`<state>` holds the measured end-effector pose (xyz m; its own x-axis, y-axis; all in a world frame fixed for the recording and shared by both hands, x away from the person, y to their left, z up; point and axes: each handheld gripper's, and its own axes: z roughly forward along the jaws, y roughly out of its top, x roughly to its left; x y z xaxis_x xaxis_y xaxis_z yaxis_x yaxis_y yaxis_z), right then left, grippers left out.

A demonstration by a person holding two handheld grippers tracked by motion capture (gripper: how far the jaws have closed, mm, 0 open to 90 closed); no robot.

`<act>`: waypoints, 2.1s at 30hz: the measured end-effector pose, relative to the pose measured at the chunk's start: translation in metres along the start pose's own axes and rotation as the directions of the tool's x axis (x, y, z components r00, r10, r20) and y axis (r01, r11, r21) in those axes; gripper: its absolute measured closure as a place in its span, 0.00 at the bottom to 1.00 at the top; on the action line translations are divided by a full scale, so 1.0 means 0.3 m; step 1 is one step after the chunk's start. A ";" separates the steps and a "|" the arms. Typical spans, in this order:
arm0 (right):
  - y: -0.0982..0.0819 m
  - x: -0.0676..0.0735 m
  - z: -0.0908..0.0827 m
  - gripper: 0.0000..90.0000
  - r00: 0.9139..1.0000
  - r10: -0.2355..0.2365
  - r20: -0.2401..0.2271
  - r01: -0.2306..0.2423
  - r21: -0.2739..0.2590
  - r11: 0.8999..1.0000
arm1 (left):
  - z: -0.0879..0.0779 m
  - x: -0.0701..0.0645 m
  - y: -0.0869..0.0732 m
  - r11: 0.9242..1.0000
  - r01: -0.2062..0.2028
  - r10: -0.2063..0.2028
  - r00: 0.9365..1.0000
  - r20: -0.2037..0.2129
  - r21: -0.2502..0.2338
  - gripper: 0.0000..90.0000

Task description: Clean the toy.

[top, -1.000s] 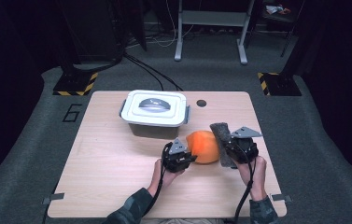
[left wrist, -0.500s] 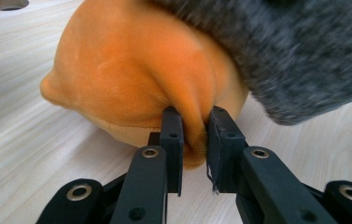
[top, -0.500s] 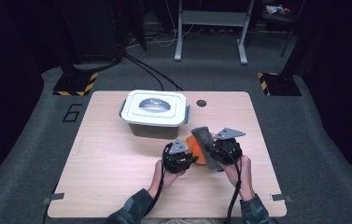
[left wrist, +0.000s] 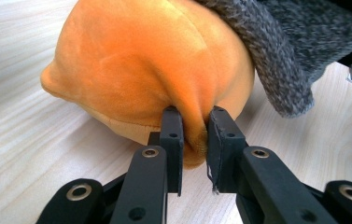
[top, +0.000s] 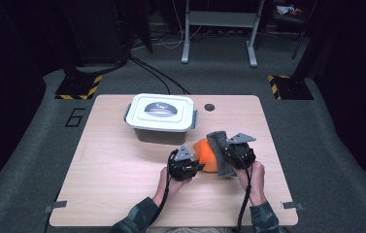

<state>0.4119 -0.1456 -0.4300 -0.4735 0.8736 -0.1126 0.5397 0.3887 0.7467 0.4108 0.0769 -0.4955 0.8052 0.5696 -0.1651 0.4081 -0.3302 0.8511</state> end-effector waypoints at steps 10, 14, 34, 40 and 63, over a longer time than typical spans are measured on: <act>-0.062 -0.088 0.024 0.84 0.996 0.075 0.046 -0.077 0.036 0.996 | -0.002 0.005 0.000 1.000 0.008 -0.008 1.000 0.004 -0.002 0.86; -0.097 -0.120 0.060 0.84 0.992 0.105 0.069 -0.110 0.080 0.991 | -0.003 0.008 -0.001 1.000 0.012 -0.012 1.000 0.004 -0.004 0.86; -0.068 -0.130 -0.055 0.84 0.994 0.093 0.060 -0.094 0.021 0.995 | -0.004 0.003 0.016 1.000 0.011 -0.011 1.000 0.010 -0.008 0.86; 0.013 -0.034 -0.113 0.83 0.999 0.004 -0.032 -0.006 -0.050 0.999 | -0.002 -0.005 0.024 1.000 -0.001 0.001 1.000 0.016 -0.011 0.86; 0.004 -0.018 -0.016 0.83 1.000 -0.003 0.003 0.003 0.012 1.000 | 0.003 0.000 0.015 1.000 0.006 -0.006 1.000 0.028 -0.004 0.86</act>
<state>0.4118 -0.1513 -0.4255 -0.4731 0.8732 -0.1169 0.5468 0.3951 0.7381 0.4131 0.0748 -0.4923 0.8145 0.5503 -0.1837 0.4111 -0.3240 0.8521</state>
